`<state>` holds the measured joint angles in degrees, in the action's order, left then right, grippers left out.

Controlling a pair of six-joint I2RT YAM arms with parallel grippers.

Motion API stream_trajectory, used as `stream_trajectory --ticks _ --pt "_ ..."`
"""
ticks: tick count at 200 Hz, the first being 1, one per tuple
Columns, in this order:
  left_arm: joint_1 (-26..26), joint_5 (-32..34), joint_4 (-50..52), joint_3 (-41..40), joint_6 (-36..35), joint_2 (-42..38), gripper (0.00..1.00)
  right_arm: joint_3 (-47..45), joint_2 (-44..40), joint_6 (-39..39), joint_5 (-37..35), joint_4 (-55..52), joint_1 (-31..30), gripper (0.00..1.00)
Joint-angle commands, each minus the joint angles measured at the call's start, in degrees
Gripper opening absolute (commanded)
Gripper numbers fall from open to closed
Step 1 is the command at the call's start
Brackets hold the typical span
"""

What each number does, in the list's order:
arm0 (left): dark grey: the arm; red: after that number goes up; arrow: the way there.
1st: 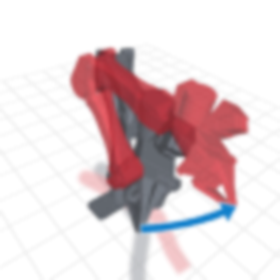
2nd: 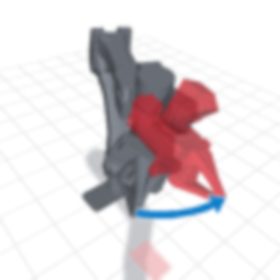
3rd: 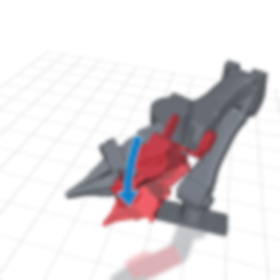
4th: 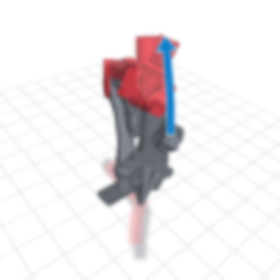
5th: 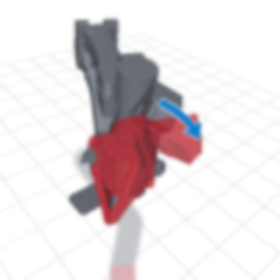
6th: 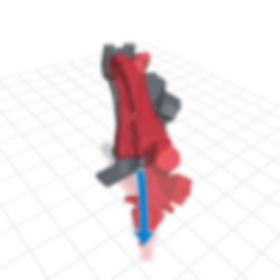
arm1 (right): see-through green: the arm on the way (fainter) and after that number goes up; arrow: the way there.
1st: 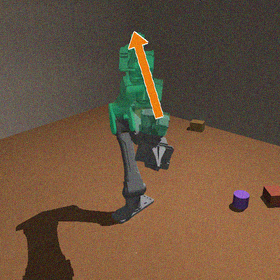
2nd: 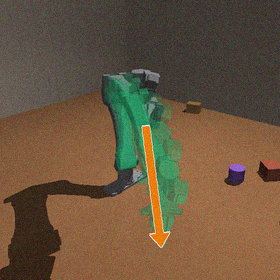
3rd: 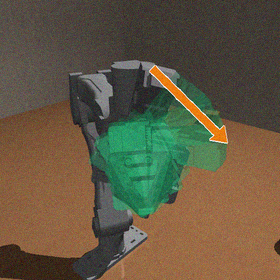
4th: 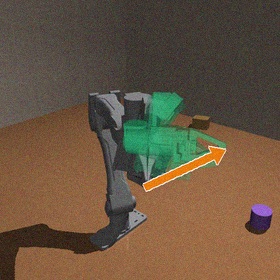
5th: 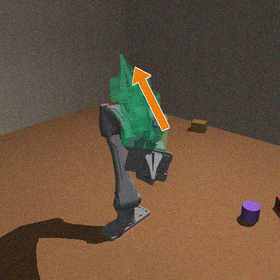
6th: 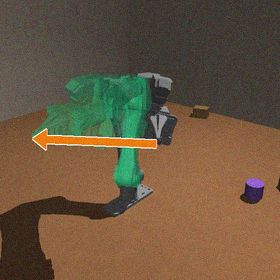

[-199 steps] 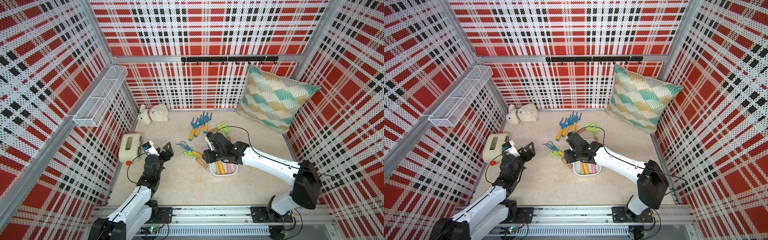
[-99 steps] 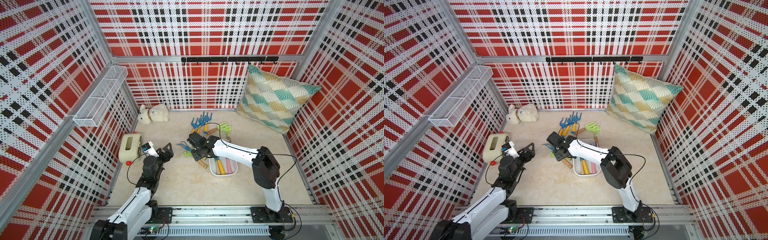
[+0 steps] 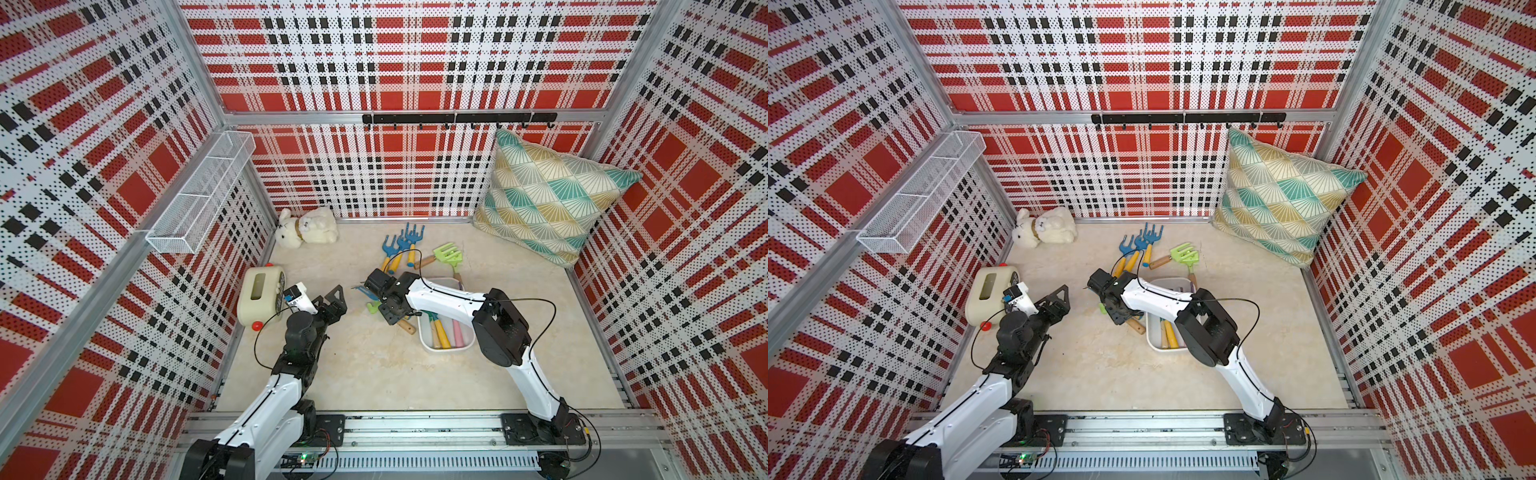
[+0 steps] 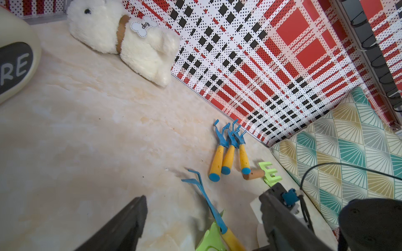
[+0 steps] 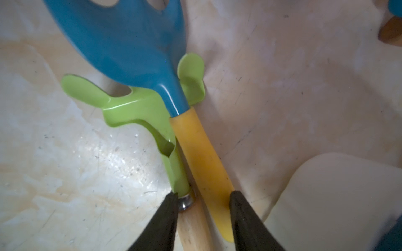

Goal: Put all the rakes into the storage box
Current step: Pick up the rake at the center of the board.

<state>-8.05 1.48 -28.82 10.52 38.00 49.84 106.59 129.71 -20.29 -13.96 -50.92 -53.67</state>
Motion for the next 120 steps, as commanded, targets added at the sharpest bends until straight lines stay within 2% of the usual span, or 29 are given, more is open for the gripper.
stream_trajectory --ticks 1,17,37,47,89,120 --pt "0.41 -0.77 -1.15 -0.48 -0.12 -0.85 0.88 1.43 3.72 0.57 1.88 -0.03 0.43 0.43" --pt "0.42 -0.77 -1.15 -0.50 -0.12 -0.93 0.88 1.76 4.30 0.51 1.91 0.51 0.41 0.40" --pt "0.40 -0.86 -1.15 -0.50 -0.03 -1.11 0.88 0.78 3.45 0.69 6.19 2.41 0.34 0.39" --pt "0.41 -0.86 -1.15 -0.50 -0.03 -1.07 0.88 -0.25 2.43 0.78 8.78 3.99 0.39 0.33" --pt "0.42 -0.77 -1.15 -0.68 -0.12 -1.56 0.88 -6.68 -3.96 -0.74 18.31 11.47 0.41 0.33" --pt "0.34 -0.77 -1.15 -0.74 -0.07 -1.76 0.88 -7.42 -4.55 -2.75 16.49 11.80 1.93 0.35"
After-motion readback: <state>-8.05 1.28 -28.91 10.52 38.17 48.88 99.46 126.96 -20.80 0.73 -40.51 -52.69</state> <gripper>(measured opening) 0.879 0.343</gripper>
